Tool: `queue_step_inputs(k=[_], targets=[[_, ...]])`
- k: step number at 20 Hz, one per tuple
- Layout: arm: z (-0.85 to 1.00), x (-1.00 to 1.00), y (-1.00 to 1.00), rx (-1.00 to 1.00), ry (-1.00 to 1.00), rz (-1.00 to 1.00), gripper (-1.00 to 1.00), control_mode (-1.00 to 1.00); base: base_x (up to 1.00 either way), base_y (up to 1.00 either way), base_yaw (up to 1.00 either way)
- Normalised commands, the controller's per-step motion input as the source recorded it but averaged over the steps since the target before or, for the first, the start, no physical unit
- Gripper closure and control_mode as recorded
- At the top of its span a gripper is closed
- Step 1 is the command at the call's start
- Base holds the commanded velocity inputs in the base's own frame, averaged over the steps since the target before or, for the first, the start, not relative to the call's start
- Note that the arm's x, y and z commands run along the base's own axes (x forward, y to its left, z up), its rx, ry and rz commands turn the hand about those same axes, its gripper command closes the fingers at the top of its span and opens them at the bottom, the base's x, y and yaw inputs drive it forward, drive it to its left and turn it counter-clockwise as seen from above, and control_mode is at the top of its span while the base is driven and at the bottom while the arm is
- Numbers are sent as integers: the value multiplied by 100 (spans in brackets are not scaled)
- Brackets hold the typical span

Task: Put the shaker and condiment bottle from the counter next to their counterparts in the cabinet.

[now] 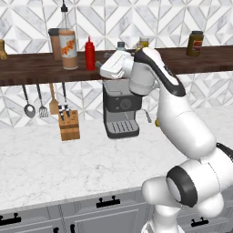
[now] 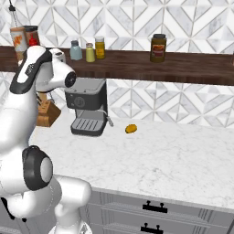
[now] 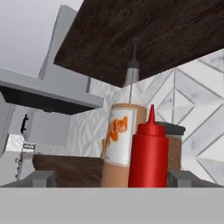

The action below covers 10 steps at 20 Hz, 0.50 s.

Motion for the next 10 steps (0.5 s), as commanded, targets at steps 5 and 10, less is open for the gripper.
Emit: queue_step_inputs(k=[5, 10], targets=[[7, -49, -22, 3, -3, 0, -100, -100, 0, 0, 0], [48, -75, -17, 7, 0, -1, -100, -100, 0, 0, 0]])
